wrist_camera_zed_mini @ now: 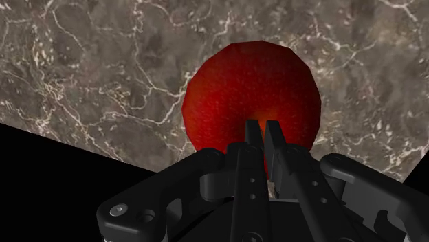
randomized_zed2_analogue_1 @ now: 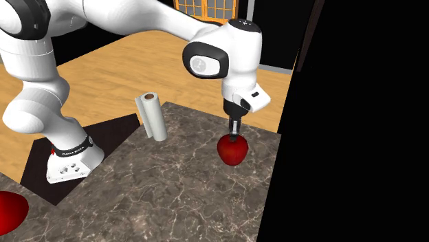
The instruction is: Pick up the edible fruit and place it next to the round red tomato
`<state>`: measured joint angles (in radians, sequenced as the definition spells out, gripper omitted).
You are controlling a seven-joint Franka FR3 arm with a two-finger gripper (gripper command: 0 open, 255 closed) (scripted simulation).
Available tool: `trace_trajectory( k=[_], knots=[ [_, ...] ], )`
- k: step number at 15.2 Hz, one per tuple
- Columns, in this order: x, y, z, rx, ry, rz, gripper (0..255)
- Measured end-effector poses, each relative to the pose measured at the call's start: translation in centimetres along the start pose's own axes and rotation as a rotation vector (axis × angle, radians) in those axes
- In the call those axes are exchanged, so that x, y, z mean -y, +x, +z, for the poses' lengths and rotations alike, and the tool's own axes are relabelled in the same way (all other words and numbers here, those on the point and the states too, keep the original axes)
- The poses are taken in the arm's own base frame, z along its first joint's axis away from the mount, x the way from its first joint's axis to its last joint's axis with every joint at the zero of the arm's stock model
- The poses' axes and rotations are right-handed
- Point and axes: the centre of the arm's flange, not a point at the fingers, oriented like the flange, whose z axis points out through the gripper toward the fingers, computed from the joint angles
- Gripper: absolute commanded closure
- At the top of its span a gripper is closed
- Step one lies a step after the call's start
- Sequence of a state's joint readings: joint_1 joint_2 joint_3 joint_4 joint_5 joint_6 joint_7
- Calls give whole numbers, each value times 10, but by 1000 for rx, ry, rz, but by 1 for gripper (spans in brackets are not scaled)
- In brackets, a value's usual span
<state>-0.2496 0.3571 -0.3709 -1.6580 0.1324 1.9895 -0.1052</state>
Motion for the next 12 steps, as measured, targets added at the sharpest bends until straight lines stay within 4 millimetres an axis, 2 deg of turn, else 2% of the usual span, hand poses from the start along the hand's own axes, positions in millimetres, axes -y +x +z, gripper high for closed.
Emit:
trace_trajectory(
  k=[12],
  knots=[
    [1,0,-64,0,0,0,255]
  ],
)
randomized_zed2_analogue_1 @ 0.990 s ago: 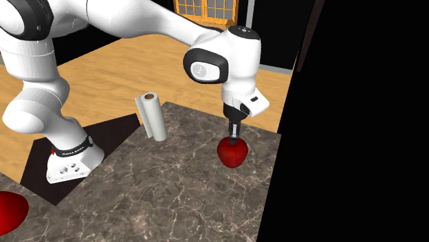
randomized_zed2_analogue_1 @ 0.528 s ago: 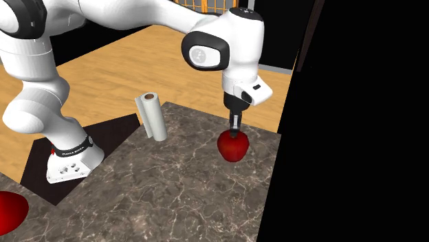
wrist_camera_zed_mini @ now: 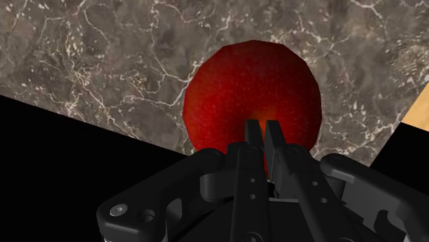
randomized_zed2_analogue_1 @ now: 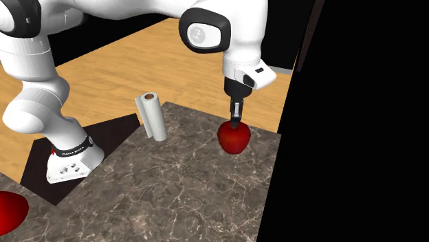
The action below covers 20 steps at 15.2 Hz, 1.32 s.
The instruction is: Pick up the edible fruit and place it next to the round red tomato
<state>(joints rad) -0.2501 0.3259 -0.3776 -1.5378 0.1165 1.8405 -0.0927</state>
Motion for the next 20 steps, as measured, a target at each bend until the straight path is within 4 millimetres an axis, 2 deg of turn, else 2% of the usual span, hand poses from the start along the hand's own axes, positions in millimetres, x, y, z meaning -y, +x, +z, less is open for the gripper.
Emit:
trace_trajectory(
  k=[20],
  knots=[
    [0,0,-105,0,0,0,255]
  ],
)
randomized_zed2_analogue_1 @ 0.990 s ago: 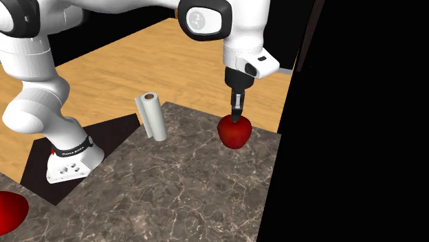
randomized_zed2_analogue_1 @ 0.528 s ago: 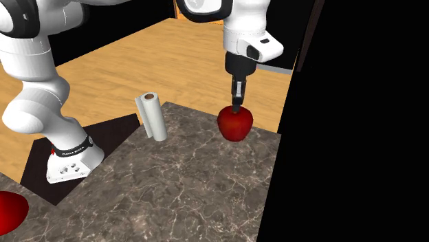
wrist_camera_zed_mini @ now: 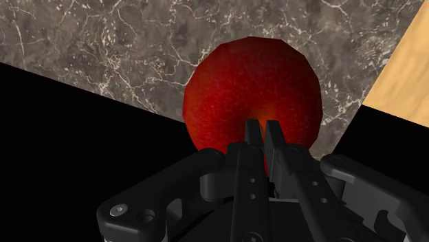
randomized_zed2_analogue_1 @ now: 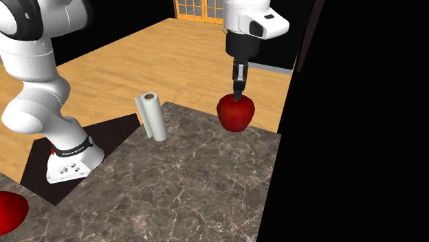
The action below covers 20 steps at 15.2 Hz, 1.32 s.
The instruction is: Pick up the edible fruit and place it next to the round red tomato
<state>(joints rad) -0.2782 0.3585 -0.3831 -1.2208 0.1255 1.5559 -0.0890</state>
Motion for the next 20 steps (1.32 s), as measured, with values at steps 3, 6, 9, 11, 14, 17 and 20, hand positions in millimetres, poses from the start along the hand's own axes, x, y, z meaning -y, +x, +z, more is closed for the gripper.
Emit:
trace_trajectory(
  k=[3,6,9,11,14,17,20],
  knots=[
    [-17,-20,-4,1,-1,0,255],
    [-42,-49,-8,0,-1,2,255],
    [-65,-84,-8,0,0,1,255],
    [-83,-106,-7,0,0,1,255],
    [-107,-136,-6,0,0,1,255],
    [-129,-170,-4,1,0,1,255],
    [-152,-200,-4,1,0,1,255]
  ],
)
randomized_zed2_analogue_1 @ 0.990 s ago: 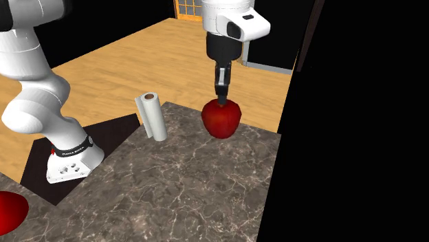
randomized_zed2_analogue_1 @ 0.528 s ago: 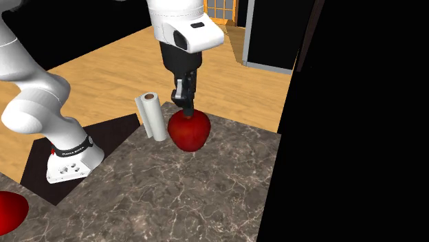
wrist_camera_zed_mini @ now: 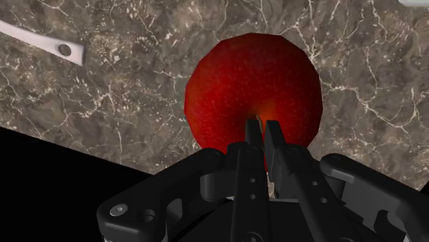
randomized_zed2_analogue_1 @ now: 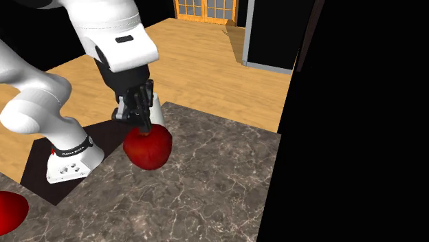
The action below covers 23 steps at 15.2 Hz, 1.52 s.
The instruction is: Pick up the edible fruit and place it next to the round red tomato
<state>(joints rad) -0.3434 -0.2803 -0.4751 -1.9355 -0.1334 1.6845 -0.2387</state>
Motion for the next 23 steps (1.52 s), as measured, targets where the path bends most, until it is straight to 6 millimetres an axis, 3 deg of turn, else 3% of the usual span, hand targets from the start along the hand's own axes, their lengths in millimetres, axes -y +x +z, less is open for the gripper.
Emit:
trace_trajectory(
  k=[23],
  knots=[
    [-180,-242,0,-1,0,0,255]
  ],
)
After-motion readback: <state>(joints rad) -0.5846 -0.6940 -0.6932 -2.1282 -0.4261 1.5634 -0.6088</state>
